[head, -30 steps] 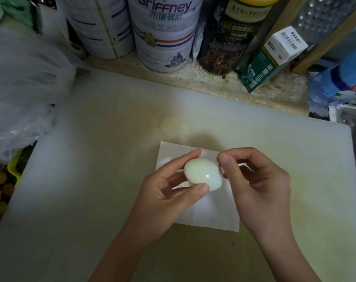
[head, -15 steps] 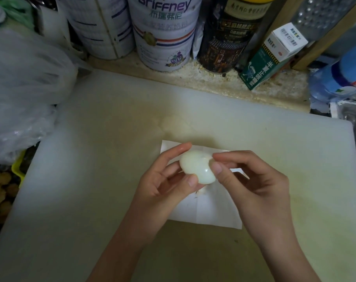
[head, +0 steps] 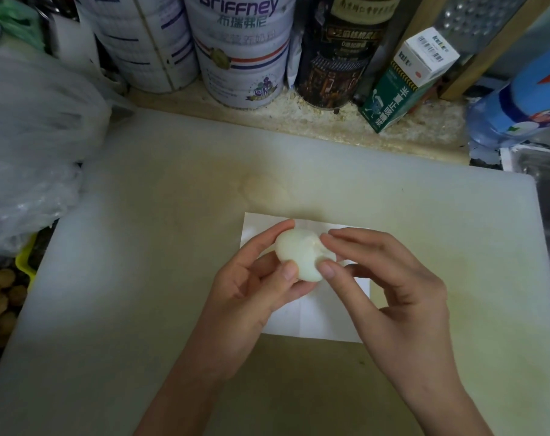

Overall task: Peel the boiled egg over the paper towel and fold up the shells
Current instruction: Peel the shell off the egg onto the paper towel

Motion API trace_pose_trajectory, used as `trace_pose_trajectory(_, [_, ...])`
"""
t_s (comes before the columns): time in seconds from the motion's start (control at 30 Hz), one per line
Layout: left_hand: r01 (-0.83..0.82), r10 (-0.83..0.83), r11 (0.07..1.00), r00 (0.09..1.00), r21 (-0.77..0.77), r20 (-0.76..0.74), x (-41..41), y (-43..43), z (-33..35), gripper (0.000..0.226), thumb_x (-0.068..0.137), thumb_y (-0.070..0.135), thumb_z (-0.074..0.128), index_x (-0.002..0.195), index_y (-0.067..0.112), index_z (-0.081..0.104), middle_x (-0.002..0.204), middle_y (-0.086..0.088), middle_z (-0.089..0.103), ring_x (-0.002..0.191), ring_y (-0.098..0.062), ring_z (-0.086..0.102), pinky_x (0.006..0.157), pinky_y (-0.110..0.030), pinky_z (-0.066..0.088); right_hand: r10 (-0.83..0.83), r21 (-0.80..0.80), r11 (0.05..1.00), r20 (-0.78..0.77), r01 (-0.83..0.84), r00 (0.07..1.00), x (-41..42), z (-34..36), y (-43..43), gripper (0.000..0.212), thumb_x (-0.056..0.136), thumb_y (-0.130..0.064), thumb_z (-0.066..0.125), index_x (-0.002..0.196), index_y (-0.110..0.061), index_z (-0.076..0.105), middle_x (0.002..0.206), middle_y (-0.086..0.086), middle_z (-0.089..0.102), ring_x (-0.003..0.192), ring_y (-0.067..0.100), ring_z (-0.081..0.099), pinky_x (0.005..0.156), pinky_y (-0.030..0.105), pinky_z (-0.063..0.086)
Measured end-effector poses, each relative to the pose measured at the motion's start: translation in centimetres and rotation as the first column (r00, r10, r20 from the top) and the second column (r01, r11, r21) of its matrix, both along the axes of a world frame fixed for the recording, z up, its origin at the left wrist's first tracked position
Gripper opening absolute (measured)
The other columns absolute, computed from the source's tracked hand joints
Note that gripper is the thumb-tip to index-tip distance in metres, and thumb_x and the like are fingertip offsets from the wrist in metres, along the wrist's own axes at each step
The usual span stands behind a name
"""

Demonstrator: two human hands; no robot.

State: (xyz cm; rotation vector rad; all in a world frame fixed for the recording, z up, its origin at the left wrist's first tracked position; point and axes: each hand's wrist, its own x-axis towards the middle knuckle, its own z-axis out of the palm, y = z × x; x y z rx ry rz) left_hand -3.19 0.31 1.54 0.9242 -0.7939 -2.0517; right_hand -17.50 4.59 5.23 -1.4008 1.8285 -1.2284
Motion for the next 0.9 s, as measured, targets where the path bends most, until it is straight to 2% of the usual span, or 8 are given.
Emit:
trace_pose_trajectory(0.13, [-0.034, 0.034, 0.999, 0.999, 0.030, -0.004, -0.2, 0.2, 0.2, 0.047, 0.075, 0.017, 0.074, 0.120, 0.020, 0.063, 0.110, -0.013, 0.070, 0.105, -0.022, 0.066, 0.081, -0.027, 0.055, -0.004, -0.062, 0.998, -0.160, -0.006, 0.987, 0.3, -0.2, 0.3, 0.019, 0.080, -0.016, 0.068, 0.098, -0.013, 0.073, 0.103, 0.002, 0.065, 0.087, 0.011, 0.065, 0.075, 0.021, 0.052])
trace_pose_trajectory(0.23, [-0.045, 0.046, 0.998, 0.999, 0.047, -0.010, -0.2, 0.4, 0.2, 0.048, 0.076, 0.019, 0.065, 0.123, 0.017, 0.059, 0.113, -0.014, 0.069, 0.107, -0.023, 0.066, 0.081, -0.027, 0.055, -0.031, -0.107, 0.994, -0.193, 0.011, 0.981, 0.6, -0.4, 0.3, 0.017, 0.080, -0.012, 0.068, 0.096, -0.011, 0.074, 0.098, 0.005, 0.065, 0.088, 0.011, 0.064, 0.075, 0.024, 0.053])
trace_pose_trajectory(0.4, [-0.046, 0.047, 0.998, 0.999, 0.053, -0.005, 0.0, 0.7, 0.3, 0.045, 0.079, 0.016, 0.062, 0.124, 0.016, 0.059, 0.114, -0.015, 0.069, 0.108, -0.024, 0.065, 0.081, -0.028, 0.055, -0.065, -0.166, 0.986, -0.207, 0.031, 0.976, 0.8, -0.6, 0.6, 0.012, 0.079, -0.008, 0.069, 0.090, -0.007, 0.074, 0.090, 0.006, 0.065, 0.085, 0.006, 0.062, 0.071, 0.021, 0.051])
trace_pose_trajectory(0.57, [-0.071, 0.073, 0.994, 0.997, 0.081, -0.025, 0.0, 0.9, 0.4, 0.047, 0.077, 0.017, 0.063, 0.123, 0.009, 0.058, 0.113, -0.016, 0.069, 0.105, -0.025, 0.066, 0.081, -0.029, 0.055, -0.066, -0.197, 0.980, -0.220, 0.022, 0.973, 1.1, -0.5, 0.8, 0.005, 0.081, -0.004, 0.068, 0.083, -0.004, 0.072, 0.085, 0.007, 0.065, 0.083, 0.006, 0.061, 0.075, 0.012, 0.045])
trace_pose_trajectory(0.67, [-0.085, 0.087, 0.992, 0.996, 0.092, -0.024, 0.0, 0.8, 0.6, 0.049, 0.077, 0.023, 0.064, 0.122, 0.005, 0.056, 0.113, -0.018, 0.068, 0.105, -0.029, 0.066, 0.081, -0.030, 0.055, -0.011, -0.151, 0.988, -0.180, -0.017, 0.984, 1.0, -0.6, 0.9, 0.008, 0.082, -0.012, 0.069, 0.085, -0.005, 0.069, 0.091, 0.004, 0.064, 0.086, 0.005, 0.061, 0.076, 0.012, 0.046])
trace_pose_trajectory(0.8, [-0.089, 0.088, 0.994, 0.996, 0.063, 0.022, 0.0, 0.6, 0.8, 0.036, 0.077, 0.029, 0.072, 0.107, 0.012, 0.061, 0.108, -0.018, 0.069, 0.098, -0.034, 0.068, 0.077, -0.031, 0.056, 0.076, -0.022, 0.997, -0.048, -0.077, 0.996, 1.1, -0.7, 0.6, 0.033, 0.078, -0.023, 0.070, 0.109, -0.013, 0.065, 0.105, -0.001, 0.064, 0.092, 0.008, 0.062, 0.075, 0.023, 0.054])
trace_pose_trajectory(0.9, [-0.082, 0.081, 0.997, 0.994, 0.015, 0.072, 0.0, 0.5, 0.8, 0.025, 0.078, 0.035, 0.070, 0.096, 0.019, 0.064, 0.105, -0.015, 0.071, 0.096, -0.031, 0.070, 0.076, -0.029, 0.056, 0.029, 0.001, 1.000, 0.044, -0.029, 0.999, 1.2, -0.7, 0.4, 0.029, 0.075, -0.021, 0.073, 0.103, -0.021, 0.068, 0.100, -0.009, 0.067, 0.084, 0.009, 0.066, 0.072, 0.020, 0.054])
